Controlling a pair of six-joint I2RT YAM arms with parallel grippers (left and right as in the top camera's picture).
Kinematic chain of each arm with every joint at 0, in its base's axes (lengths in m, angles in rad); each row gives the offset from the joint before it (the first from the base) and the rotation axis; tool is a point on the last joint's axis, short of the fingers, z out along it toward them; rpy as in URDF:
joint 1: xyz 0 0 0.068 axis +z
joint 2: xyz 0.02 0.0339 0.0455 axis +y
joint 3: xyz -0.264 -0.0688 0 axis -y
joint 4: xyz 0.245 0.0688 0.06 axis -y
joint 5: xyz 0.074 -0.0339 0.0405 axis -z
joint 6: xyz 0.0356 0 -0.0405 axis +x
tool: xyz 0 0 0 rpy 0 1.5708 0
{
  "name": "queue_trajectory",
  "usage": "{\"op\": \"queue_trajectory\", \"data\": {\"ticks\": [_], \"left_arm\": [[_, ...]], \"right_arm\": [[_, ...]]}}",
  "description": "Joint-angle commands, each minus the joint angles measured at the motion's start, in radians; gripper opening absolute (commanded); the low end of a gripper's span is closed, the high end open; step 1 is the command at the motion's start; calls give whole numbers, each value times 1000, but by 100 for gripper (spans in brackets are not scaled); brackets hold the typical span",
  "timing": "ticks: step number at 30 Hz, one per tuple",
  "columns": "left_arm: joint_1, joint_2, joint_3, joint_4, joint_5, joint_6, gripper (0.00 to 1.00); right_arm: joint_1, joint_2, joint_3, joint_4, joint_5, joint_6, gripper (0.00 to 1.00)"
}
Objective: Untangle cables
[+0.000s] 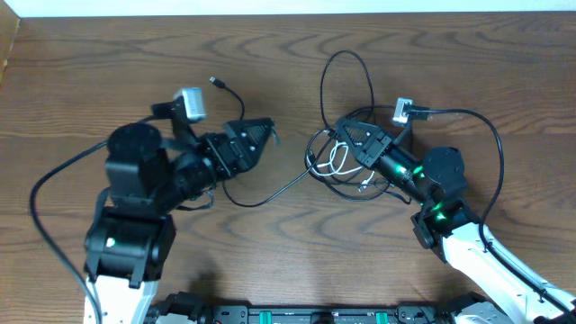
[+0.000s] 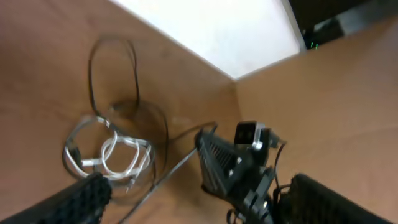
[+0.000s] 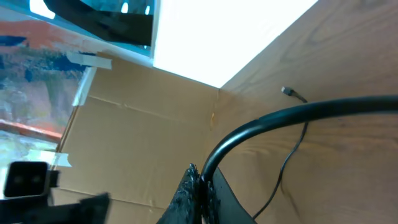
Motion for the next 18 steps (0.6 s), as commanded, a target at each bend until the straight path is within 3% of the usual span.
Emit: {"op": "queue_trajectory", "data": {"ticks": [1,3,5,6,9,14,18], "left_arm": [[-53,53,11,-3,29,-93,95],[-96,86,11,2,28,-8,95],[-144,121,11,4,27,167,94],[-181,151,11,3,26,318,94],[-224,199,11,3,25,477,94],[-259,267,11,-4,-13,639,95],[-290,316,11,1,-118,676,94]], "right_arm": [[2,-12,3,8,38,-23,1],[2,-12,3,7,38,-23,1],[2,-12,3,7,37,-16,1],[2,-12,3,7,37,-9,1],[2,-12,3,7,35,27,1],[2,-12,3,7,34,91,1],[2,-12,3,7,26,148,1]]}}
